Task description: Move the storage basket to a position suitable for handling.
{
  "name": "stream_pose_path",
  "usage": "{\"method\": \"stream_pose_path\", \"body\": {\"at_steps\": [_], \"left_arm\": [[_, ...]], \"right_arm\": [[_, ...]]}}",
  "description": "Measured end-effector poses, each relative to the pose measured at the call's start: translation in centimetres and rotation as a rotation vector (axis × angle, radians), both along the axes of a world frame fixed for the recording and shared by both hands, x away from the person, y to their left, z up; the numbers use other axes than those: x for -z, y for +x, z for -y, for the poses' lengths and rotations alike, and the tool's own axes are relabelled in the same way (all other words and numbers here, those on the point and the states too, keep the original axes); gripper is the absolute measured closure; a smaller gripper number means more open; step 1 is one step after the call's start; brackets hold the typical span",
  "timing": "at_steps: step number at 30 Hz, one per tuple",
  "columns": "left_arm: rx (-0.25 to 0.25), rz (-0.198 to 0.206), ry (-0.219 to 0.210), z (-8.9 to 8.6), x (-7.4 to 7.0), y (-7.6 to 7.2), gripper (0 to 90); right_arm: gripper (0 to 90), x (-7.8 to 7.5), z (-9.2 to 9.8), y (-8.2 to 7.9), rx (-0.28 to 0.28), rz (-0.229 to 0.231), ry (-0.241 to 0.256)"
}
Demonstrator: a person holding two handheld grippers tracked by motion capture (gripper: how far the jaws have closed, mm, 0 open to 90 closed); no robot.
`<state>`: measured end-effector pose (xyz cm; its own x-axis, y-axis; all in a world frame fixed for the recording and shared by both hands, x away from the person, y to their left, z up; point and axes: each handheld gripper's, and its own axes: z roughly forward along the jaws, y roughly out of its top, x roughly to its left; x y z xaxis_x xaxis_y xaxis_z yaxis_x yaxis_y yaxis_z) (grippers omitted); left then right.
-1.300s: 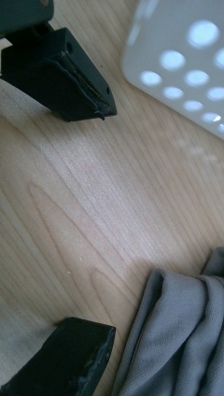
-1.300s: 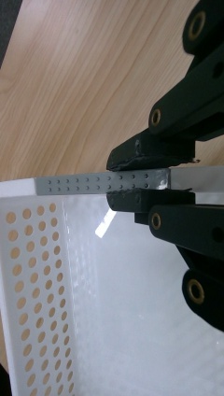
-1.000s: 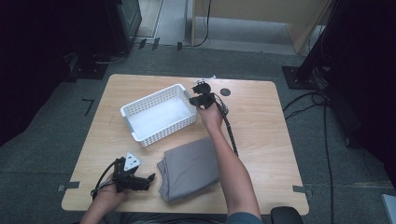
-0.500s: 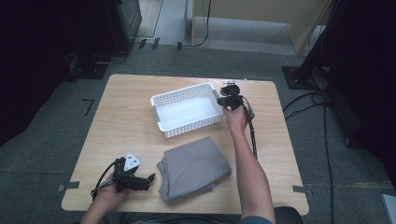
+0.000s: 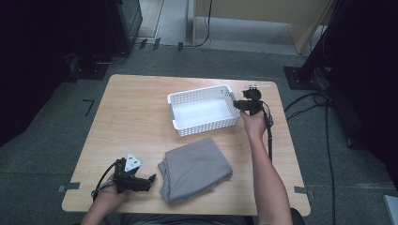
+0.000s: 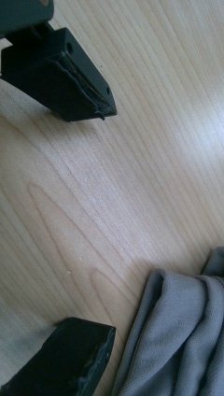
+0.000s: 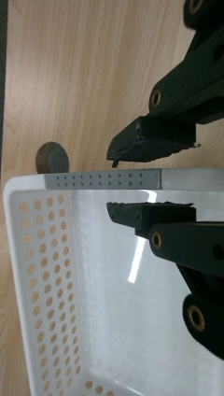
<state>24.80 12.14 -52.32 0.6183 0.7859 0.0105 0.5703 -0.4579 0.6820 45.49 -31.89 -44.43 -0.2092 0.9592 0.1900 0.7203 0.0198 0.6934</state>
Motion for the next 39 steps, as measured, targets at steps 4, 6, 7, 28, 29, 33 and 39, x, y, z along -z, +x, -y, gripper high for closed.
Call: {"method": "stream_pose_path", "body": {"at_steps": [4, 6, 7, 28, 29, 33, 39], "left_arm": [[0.001, 0.0, 0.001, 0.0, 0.0, 0.0, 0.0], [0.0, 0.0, 0.001, 0.0, 0.0, 0.0, 0.0], [0.001, 0.0, 0.001, 0.0, 0.0, 0.0, 0.0], [0.001, 0.0, 0.001, 0.0, 0.0, 0.0, 0.0], [0.0, 0.0, 0.0, 0.0, 0.0, 0.0, 0.0], [0.001, 0.0, 0.001, 0.0, 0.0, 0.0, 0.0], [0.0, 0.0, 0.001, 0.0, 0.0, 0.0, 0.0]], "right_arm": [[69.5, -1.1, 0.2, -1.4, -0.027, 0.022, 0.005], [70.1, -1.6, 0.2, -2.4, -0.039, 0.044, 0.017], [70.8, -1.8, 0.1, -2.8, -0.046, 0.047, 0.022], [87.4, 1.6, -8.6, -10.0, -0.355, 0.053, 0.066], [88.1, 1.9, -9.1, -10.0, -0.362, 0.045, 0.071], [87.8, 3.0, -10.8, -9.4, -0.393, 0.029, 0.063], [85.6, 4.3, -13.6, -8.2, -0.425, 0.006, 0.045]]}}
